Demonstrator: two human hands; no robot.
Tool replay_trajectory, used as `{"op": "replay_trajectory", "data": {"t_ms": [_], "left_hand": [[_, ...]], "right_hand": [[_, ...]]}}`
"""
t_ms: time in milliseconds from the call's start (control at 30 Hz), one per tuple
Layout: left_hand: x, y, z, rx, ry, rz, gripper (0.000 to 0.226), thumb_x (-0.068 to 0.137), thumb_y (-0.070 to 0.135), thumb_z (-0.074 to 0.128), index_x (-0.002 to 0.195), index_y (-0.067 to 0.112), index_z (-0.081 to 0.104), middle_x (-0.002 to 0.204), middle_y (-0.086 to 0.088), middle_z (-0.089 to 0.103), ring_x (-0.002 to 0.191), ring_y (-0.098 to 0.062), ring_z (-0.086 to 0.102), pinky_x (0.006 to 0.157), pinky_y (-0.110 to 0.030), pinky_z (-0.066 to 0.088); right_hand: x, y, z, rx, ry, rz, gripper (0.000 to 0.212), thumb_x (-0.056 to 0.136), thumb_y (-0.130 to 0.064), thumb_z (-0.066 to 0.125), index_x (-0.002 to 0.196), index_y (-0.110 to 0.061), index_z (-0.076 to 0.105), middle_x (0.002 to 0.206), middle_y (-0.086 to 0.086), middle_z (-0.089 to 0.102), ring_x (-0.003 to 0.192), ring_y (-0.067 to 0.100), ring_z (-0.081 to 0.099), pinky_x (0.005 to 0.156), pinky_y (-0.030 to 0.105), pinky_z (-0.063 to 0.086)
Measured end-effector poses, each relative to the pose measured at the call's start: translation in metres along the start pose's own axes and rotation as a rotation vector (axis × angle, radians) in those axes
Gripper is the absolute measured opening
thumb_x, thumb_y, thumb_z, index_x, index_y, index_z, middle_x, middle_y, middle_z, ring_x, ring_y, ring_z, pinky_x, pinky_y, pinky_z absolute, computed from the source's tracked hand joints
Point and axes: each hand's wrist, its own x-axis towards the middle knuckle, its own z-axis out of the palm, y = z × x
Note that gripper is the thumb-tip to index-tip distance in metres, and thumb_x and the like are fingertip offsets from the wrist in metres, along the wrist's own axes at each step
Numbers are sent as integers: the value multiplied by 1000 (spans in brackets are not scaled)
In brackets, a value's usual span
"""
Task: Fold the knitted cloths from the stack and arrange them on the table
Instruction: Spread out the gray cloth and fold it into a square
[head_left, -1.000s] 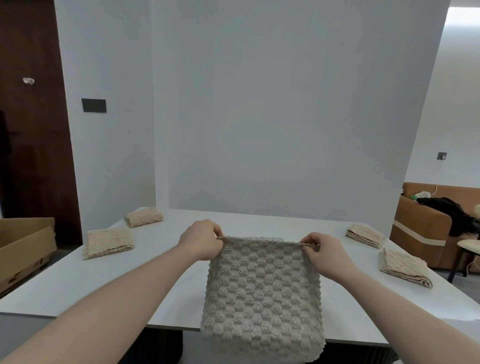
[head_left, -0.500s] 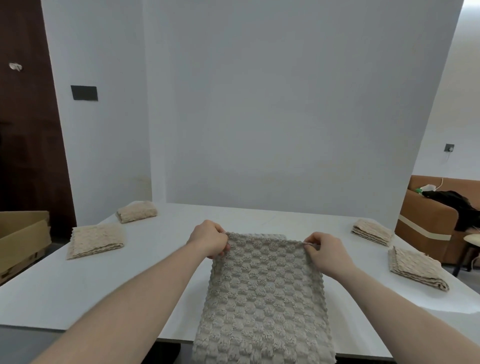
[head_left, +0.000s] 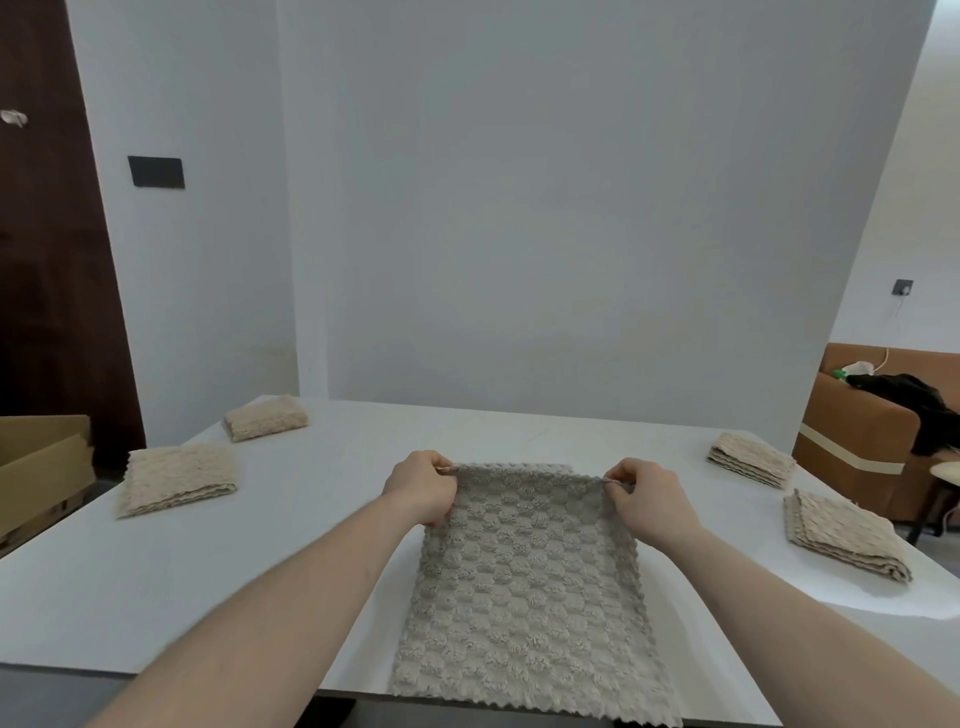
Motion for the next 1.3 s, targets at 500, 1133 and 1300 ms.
{"op": "replay_trajectory", "data": {"t_ms": [500, 1133, 1300], "left_hand": [[-73, -20, -28, -71, -55, 95, 12, 91, 29, 65, 101, 23, 70, 97, -1, 75, 89, -20, 73, 67, -38, 62], [-149, -75, -18, 459, -173, 157, 17, 79, 50, 63, 88, 39, 72, 81, 17, 69, 79, 0, 64, 79, -28, 56], [-147, -52, -7, 542, -35, 277, 20, 81, 47, 55, 90, 36, 69, 83, 14, 63, 79, -4, 59, 70, -27, 49]], "right_hand": [[-68, 11, -20, 57, -5, -214, 14, 92, -23, 66, 83, -34, 70, 82, -20, 71, 88, -1, 66, 85, 32, 56], [-169, 38, -9, -101, -271, -260, 5, 84, -37, 65, 80, -39, 64, 84, -24, 65, 89, -6, 57, 80, 19, 45], [-164, 31, -7, 36, -166, -154, 10, 83, -42, 67, 76, -35, 70, 86, -25, 67, 90, -3, 62, 82, 21, 47]]}}
